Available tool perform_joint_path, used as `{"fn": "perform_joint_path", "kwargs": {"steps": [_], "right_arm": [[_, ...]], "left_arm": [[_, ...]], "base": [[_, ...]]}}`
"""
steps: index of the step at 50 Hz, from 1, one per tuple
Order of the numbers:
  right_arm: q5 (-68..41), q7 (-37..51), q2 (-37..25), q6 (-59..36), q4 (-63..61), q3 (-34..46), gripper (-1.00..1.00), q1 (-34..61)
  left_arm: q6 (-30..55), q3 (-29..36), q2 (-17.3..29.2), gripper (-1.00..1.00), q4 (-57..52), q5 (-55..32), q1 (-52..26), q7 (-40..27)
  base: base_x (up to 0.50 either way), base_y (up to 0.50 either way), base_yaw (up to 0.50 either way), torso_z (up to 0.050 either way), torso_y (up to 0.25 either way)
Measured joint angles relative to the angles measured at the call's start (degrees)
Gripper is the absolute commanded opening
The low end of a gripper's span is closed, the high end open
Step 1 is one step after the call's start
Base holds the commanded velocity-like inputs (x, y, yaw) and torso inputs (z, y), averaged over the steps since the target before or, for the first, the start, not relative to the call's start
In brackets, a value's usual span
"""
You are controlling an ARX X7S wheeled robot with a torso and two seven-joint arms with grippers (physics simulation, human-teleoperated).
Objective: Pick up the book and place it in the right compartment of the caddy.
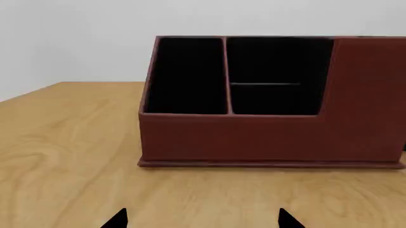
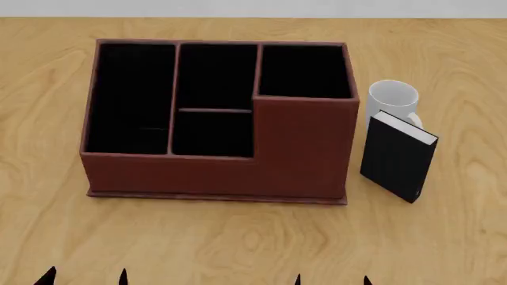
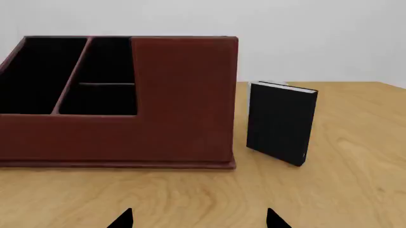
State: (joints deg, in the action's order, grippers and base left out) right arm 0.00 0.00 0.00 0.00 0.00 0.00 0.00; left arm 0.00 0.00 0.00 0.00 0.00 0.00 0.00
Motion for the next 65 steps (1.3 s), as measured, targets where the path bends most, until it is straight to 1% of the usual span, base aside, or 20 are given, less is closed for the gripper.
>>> {"fn": "perform_joint_path", "kwargs": {"steps": [1, 9, 20, 26, 33, 41, 47, 56, 65], "right_arm": [[-0.46, 0.84, -0.06, 0.41, 0.77, 0.76, 1.0, 0.26], [-5.11, 6.06, -4.83, 0.77, 0.6, 6.16, 1.0, 0.62], [-7.78, 9.36, -7.8, 0.52, -0.09, 9.22, 1.0, 0.9], [-8.23, 10.82, -8.96, -0.83, -2.55, 9.8, 1.0, 0.83], [-8.43, 12.61, -10.65, -4.31, -8.91, 9.8, 1.0, 1.01], [-8.72, 14.45, -12.73, -9.38, -17.94, 9.26, 1.0, 1.51], [-8.95, 15.51, -14.38, -14.06, -25.44, 8.83, 1.0, 2.53], [-9.53, 16.9, -16.74, -22.83, -36.92, 8.02, 1.0, 5.51], [-11.04, 18.23, -18.41, -32.81, -47.28, 6.68, 1.0, 9.74]], "left_arm": [[0.78, -0.67, 0.63, 1.0, 0.47, -0.85, 0.61, 0.87], [0.39, 0.39, 1.12, 1.0, 0.3, -1.35, 0.44, -0.33], [1.24, 2.05, 2.27, 1.0, -0.88, -2.96, 0.13, -2.05], [3.44, 2.3, 2.97, 1.0, -4.13, -4.26, 0.22, -3.08], [7.67, 2.14, 3.91, 1.0, -10.84, -6.48, -0.26, -4.13], [14.17, 1.74, 5.03, 1.0, -21.22, -9.65, -1.6, -5.46], [20.89, 0.91, 5.86, 1.0, -29.63, -13.16, -4.11, -6.87], [33.33, -1.07, 7.73, 1.0, -41.84, -18.89, -10.34, -10.08], [45.42, -4.67, 9.2, 1.0, -51.74, -25.65, -17.82, -14.02]], "base": [[0.0, 0.0, 0.0, 0.0, 0.0], [0.0, 0.0, 0.0, 0.0, 0.0], [0.0, 0.0, 0.0, 0.0, 0.0], [0.0, 0.0, 0.0, 0.0, 0.0], [0.0, 0.0, 0.0, 0.0, 0.0], [0.0, 0.0, 0.0, 0.0, 0.0], [0.0, 0.0, 0.0, 0.0, 0.0], [0.0, 0.0, 0.0, 0.0, 0.0], [0.0, 0.0, 0.0, 0.0, 0.0]]}}
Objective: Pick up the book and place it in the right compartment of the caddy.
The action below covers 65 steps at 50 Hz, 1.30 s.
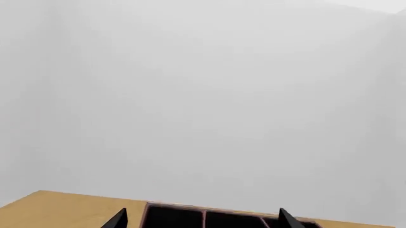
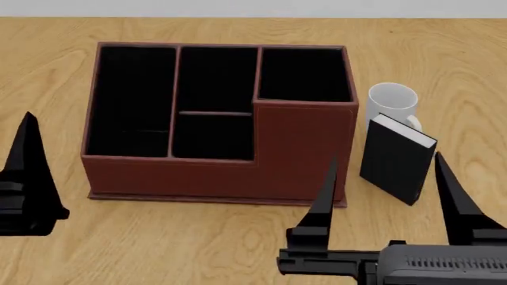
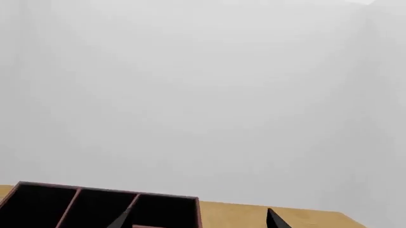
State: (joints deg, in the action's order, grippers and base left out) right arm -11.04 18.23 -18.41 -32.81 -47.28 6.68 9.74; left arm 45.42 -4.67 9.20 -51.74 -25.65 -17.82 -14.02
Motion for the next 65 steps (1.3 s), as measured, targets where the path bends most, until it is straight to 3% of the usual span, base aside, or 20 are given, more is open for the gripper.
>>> {"fn": "perform_joint_path", "kwargs": {"steps": [10, 22, 65], "right_arm": [[-1.87, 1.31, -1.16, -7.83, -7.17, -1.53, 1.0, 3.21], [-4.14, 2.86, -2.66, -12.07, -10.74, -2.25, 1.0, 5.4], [-8.64, 7.95, -6.59, -12.18, -10.27, 0.89, 1.0, 8.0]], "left_arm": [[5.61, -1.3, 2.18, 1.0, -5.1, -5.91, -5.26, -4.06], [5.47, -1.05, 5.88, 1.0, -6.7, -12.15, -7.4, -9.54], [1.02, 0.5, 10.92, 1.0, -6.23, -17.71, -7.51, -15.26]], "base": [[0.07, -0.02, 0.0, 0.0, 0.0], [0.32, -0.17, 0.0, 0.0, 0.0], [0.35, -0.16, 0.0, 0.0, 0.0]]}}
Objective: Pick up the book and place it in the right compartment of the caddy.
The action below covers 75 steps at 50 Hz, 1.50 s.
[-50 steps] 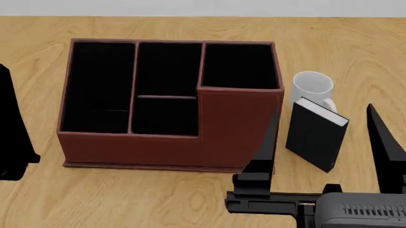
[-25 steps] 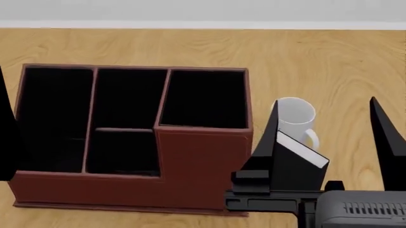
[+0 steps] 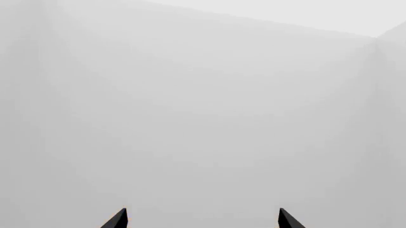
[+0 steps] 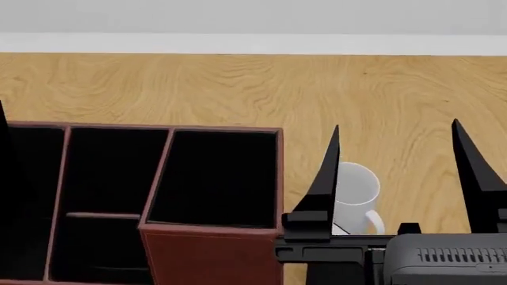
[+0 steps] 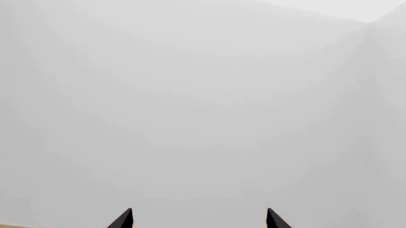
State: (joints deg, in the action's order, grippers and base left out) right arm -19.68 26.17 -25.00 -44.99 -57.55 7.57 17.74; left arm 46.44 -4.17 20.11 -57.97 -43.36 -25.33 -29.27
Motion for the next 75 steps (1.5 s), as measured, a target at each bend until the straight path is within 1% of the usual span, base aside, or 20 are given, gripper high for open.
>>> {"fn": "perform_joint_path", "kwargs": {"steps": [14, 22, 25, 28, 31, 35, 39, 43, 46, 51, 56, 61, 66, 75], "right_arm": [[-1.08, 1.41, -0.96, 1.0, 0.32, 0.76, 1.0, 0.02], [-2.13, 2.26, -1.48, 1.14, 0.23, 0.88, 1.0, 0.21], [-4.43, 2.63, -1.7, -0.11, -0.32, -0.18, 1.0, 0.79], [-10.67, 5.05, -4.13, -1.68, -0.84, -1.56, 1.0, 2.56], [-20.63, 8.75, -8.46, -3.91, -0.96, -3.37, 1.0, 6.15], [-36.43, 13.52, -15.29, -6.98, 0.72, -5.04, 1.0, 13.5], [-51.48, 16.76, -21.7, -10.62, 4.61, -4.26, 1.0, 23.12], [-65.05, 18.88, -26.42, -15.67, 10.3, -0.4, 1.0, 34.16], [-73.69, 20.37, -28.2, -19.55, 15.49, 3.78, 1.0, 42.22], [-84.74, 22.92, -28.82, -25.03, 24.66, 11.63, 1.0, 53.14], [-95.15, 25.96, -28.38, -28.66, 33.55, 20.36, 1.0, 61.41], [-105.17, 28.59, -28.09, -31.04, 40.85, 28.88, 1.0, 67.42], [-112.44, 30.14, -28.51, -32.75, 45.42, 35.35, 1.0, 70.53], [-118.11, 30.81, -29.9, -36.38, 50.48, 42.14, 1.0, 72.36]], "left_arm": [[-1.15, 0.47, 0.95, 1.0, 0.21, -0.56, 0.19, -0.97], [-1.75, 0.62, 1.57, 1.0, 0.32, -1.01, 0.28, -1.62], [-1.8, 0.51, 1.88, 1.0, 0.27, -1.46, 0.18, -1.98], [-1.7, 0.22, 2.27, 1.0, 0.13, -2.21, -0.19, -2.48], [-1.54, -0.17, 2.69, 1.0, -0.01, -3.19, -0.83, -3.06], [-1.28, -0.7, 3.33, 1.0, -0.23, -4.67, -1.95, -3.93], [-1.11, -1.24, 4.01, 1.0, -0.43, -6.13, -3.12, -4.88], [-1.06, -1.63, 4.66, 1.0, -0.6, -7.42, -4.18, -5.8], [-1.13, -1.74, 5.06, 1.0, -0.62, -8.18, -4.92, -6.39], [-1.39, -1.53, 5.55, 1.0, -0.53, -8.8, -5.88, -7.04], [-1.86, -1.27, 5.94, 1.0, -0.45, -9.07, -6.16, -7.42], [-2.43, -1.26, 6.42, 1.0, -0.46, -9.4, -6.13, -7.77], [-3.21, -1.08, 6.75, 1.0, -0.3, -9.27, -5.74, -7.8], [-4.58, -0.56, 7.17, 1.0, 0.12, -8.74, -4.92, -7.71]], "base": [[0.35, -0.02, 0.0, 0.0, 0.001], [0.0, 0.0, 0.0, 0.0, 0.001], [0.0, 0.0, 0.0, 0.0, 0.0], [0.0, 0.0, 0.0, 0.0, 0.0], [0.0, 0.0, 0.0, 0.0, 0.0], [0.0, 0.0, 0.0, 0.0, 0.0], [0.0, 0.0, 0.0, 0.0, 0.0], [0.0, 0.0, 0.0, 0.0, 0.0], [0.0, 0.0, 0.0, 0.0, 0.0], [0.0, 0.0, 0.0, 0.0, 0.0], [0.0, 0.0, 0.0, 0.0, 0.0], [0.0, 0.0, 0.0, 0.0, 0.0], [0.0, 0.0, 0.0, 0.0, 0.0], [0.0, 0.0, 0.0, 0.0, 0.0]]}}
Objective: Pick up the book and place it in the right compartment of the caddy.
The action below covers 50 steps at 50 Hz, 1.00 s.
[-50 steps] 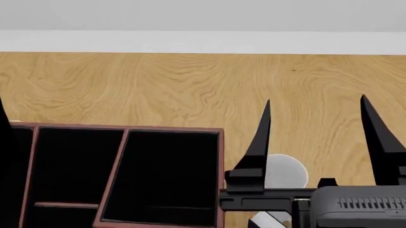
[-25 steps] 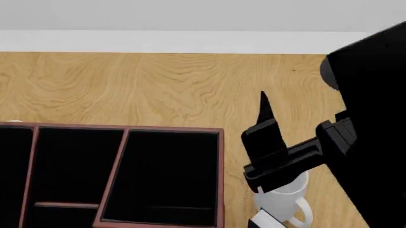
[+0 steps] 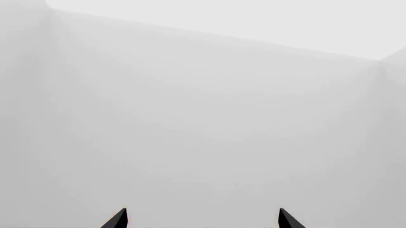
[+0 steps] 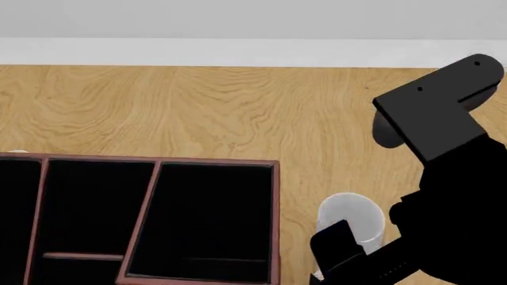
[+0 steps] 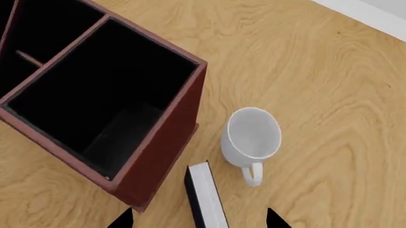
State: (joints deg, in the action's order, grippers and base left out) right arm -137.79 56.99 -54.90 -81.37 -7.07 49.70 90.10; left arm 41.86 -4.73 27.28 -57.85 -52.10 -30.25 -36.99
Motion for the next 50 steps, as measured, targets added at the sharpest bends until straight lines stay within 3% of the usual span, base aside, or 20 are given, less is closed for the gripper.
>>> {"fn": "perform_joint_path", "kwargs": {"steps": [10, 23, 50], "right_arm": [[0.31, -1.52, -1.39, -2.6, 1.33, 2.2, 1.0, -2.18], [8.32, -8.06, -1.01, -5.93, 1.37, 0.4, 1.0, -6.73], [41.25, -36.85, 0.65, -3.82, -4.42, 2.12, 1.0, -13.11]], "left_arm": [[-0.99, 0.62, 0.49, 1.0, 0.18, 0.26, 0.46, -0.29], [-1.76, 1.46, 1.2, 1.0, 0.3, 0.28, 0.43, -0.97], [-2.1, 3.42, 2.76, 1.0, 0.5, -0.61, -1.04, -3.06]], "base": [[0.0, 0.0, 0.0, 0.0, 0.0], [0.0, 0.0, 0.0, 0.0, 0.0], [0.0, 0.0, 0.0, 0.0, 0.0]]}}
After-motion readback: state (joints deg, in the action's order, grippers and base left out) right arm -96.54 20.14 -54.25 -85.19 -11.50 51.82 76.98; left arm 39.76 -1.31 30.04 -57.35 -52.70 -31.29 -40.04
